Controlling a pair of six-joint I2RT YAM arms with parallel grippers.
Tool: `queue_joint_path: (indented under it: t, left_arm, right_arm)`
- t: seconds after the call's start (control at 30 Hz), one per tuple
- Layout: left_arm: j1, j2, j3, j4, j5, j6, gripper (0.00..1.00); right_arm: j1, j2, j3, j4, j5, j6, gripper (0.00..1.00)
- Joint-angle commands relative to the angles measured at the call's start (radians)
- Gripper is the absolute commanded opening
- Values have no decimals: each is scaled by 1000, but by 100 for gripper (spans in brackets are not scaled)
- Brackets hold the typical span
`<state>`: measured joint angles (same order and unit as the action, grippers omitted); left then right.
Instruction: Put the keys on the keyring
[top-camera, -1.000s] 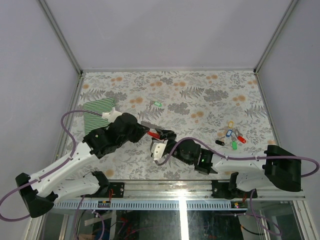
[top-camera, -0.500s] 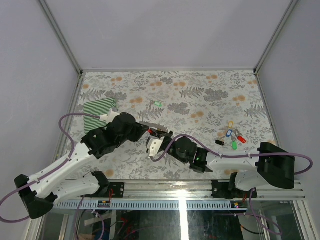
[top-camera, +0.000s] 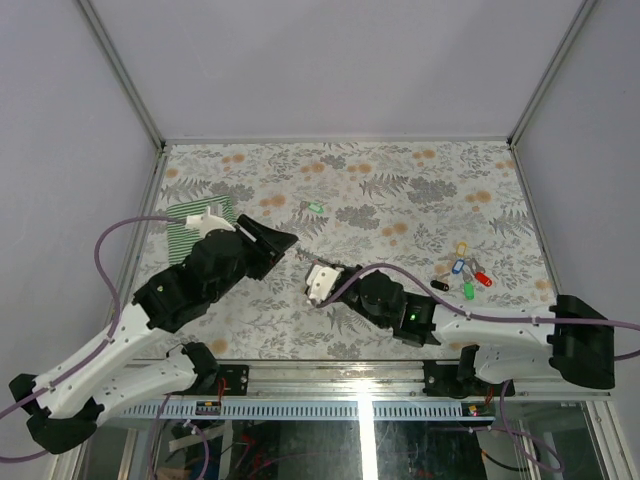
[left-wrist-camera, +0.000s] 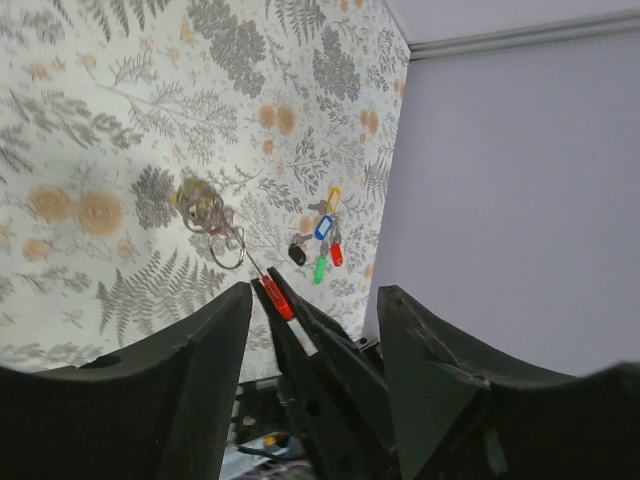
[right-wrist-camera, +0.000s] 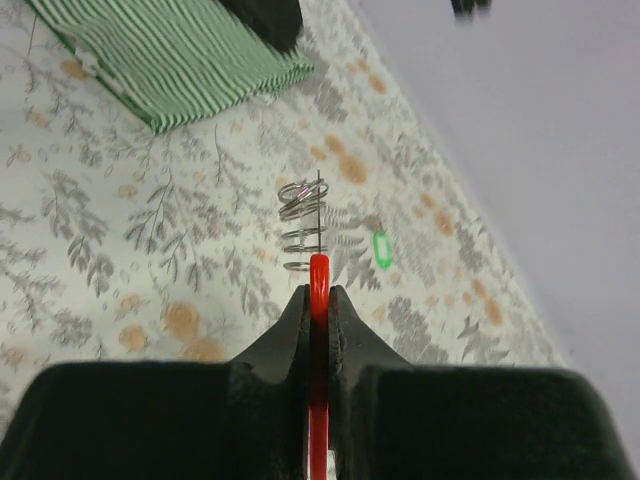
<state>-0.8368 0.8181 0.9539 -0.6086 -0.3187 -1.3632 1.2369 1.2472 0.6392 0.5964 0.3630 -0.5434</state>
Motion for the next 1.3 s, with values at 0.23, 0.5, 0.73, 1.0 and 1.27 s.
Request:
queue_joint_path:
  t: [0.23,0.5,0.73,1.0,1.27]
  left_arm:
    - [2,-160,10,185,59,689,60]
    - [2,-146,23,249,204,938,60]
    - [2,-116,11,332,268,1058,61]
    - [2,-155,-15,460,400,1116,61]
    - [2,-189,-43,539,485,1137,61]
  right_arm:
    - [-268,-261,238,-674,-248,493,0]
    - [-426,-307,354,-886,-522,605,0]
    - [-429,-383,404,-867,-623,705,0]
    - [-429,-475,385,-755,-668,740,0]
    - [-429,-529,394,-638,-750,779,0]
